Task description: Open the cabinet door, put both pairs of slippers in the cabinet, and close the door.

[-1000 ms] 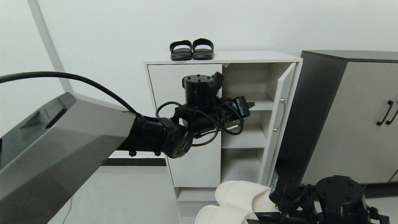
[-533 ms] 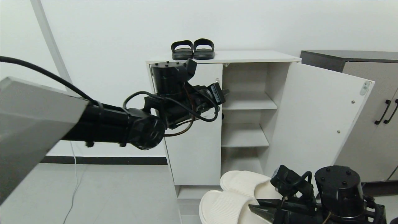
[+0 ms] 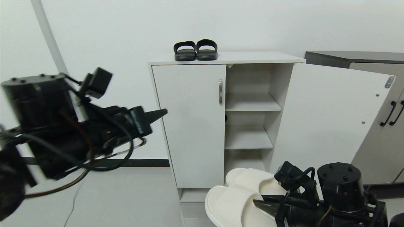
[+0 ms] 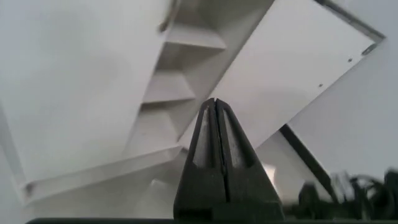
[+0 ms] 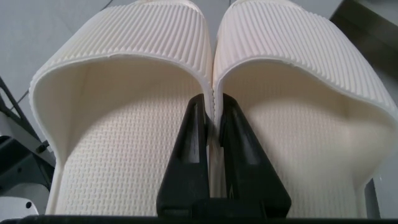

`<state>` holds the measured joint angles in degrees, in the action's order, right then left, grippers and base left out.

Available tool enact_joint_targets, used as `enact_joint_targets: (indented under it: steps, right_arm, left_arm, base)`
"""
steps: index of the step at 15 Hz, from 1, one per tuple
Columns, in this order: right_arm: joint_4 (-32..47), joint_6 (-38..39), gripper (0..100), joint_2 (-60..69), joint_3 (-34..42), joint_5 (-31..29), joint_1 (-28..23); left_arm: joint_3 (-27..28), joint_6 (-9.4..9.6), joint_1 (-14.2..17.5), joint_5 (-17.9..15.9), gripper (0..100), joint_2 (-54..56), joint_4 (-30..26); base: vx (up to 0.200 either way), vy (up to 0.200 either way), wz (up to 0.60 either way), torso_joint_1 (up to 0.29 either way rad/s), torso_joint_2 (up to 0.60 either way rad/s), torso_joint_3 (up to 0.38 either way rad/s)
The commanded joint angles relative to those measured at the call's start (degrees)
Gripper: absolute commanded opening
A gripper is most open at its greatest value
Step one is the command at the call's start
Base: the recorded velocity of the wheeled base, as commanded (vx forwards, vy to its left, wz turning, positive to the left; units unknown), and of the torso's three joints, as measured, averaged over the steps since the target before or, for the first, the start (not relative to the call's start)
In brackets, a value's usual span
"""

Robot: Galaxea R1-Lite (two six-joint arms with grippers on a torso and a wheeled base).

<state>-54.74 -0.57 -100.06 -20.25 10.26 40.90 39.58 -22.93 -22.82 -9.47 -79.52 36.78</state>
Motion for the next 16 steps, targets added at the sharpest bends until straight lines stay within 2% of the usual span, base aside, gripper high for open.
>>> enact_joint_targets:
  steps: [1,2,3,4,5,6,7,8,9,10,11,12,14,16]
  right_arm:
    - [-0.11,-0.04,0,0.04,-0.14,0.11,-0.73]
    - [-0.2,-0.04,0,-0.05,-0.14,0.11,-0.82]
    - [-0.2,-0.13,0,-0.05,-0.14,0.11,-0.82]
    - [-0.2,-0.13,0,0.04,-0.14,0.11,-0.82]
    - [-0.2,-0.13,0,0.3,0.03,0.02,-0.82]
    - [-0.2,-0.04,0,0.3,0.03,0.11,-0.91]
    - [-0.2,-0.04,0,0.3,0.03,0.11,-1.0]
    - [-0.2,0.05,0,0.3,0.03,0.11,-1.0]
    - [-0.2,0.05,0,0.3,-0.05,0.02,-1.0]
    - [-0.28,-0.04,0,0.3,-0.05,0.02,-0.91]
    - [-0.55,-0.04,0,0.3,-0.14,0.02,-0.91]
    - [-1.51,-0.13,0,0.3,0.12,0.02,-0.91]
    - [-1.69,-0.04,0,0.3,0.21,0.02,-1.0]
    - [-1.69,-0.04,0,0.3,0.47,0.02,-0.91]
  left_arm:
    - [-18.23,1.13,2.52,7.89,0,25.11,-4.7]
    - [-18.66,2.63,2.78,11.76,0,27.75,-8.39]
    - [-19.1,5.0,5.51,17.03,0,33.9,-14.89]
    - [-19.19,5.18,6.56,16.85,0,35.57,-16.04]
    - [-19.9,5.44,11.48,15.45,0,42.25,-20.43]
    - [-22.53,6.58,14.21,15.45,0,46.65,-22.98]
    - [-26.05,8.6,16.05,15.62,0,51.31,-23.51]
    - [-27.89,9.4,17.02,15.71,0,53.68,-23.51]
    - [-33.43,12.47,19.31,15.8,0,61.06,-23.77]
    - [-36.77,15.28,20.98,15.8,0,65.19,-23.68]
    - [-38.7,17.13,21.59,15.71,0,68.01,-23.77]
    - [-39.49,18.8,21.94,15.62,0,74.86,-28.25]
    - [-39.49,19.59,23.35,15.62,0,78.73,-34.67]
    - [-39.49,19.85,23.26,15.45,0,79.08,-34.67]
  base:
    - [0.0,0.0,0.0,0.0,0.0,0.0]
    - [0.0,0.0,0.0,0.0,0.0,0.0]
    - [0.0,0.0,0.0,0.0,0.0,0.0]
    - [0.0,0.0,0.0,0.0,0.0,0.0]
    - [0.0,0.0,0.0,0.0,0.0,0.0]
    - [0.0,0.0,0.0,0.0,0.0,0.0]
    - [0.0,0.0,0.0,0.0,0.0,0.0]
    - [0.0,0.0,0.0,0.0,0.0,0.0]
    - [0.0,0.0,0.0,0.0,0.0,0.0]
    - [0.0,0.0,0.0,0.0,0.0,0.0]
    - [0.0,0.0,0.0,0.0,0.0,0.0]
    - [0.0,0.0,0.0,0.0,0.0,0.0]
    - [0.0,0.0,0.0,0.0,0.0,0.0]
    - [0.0,0.0,0.0,0.0,0.0,0.0]
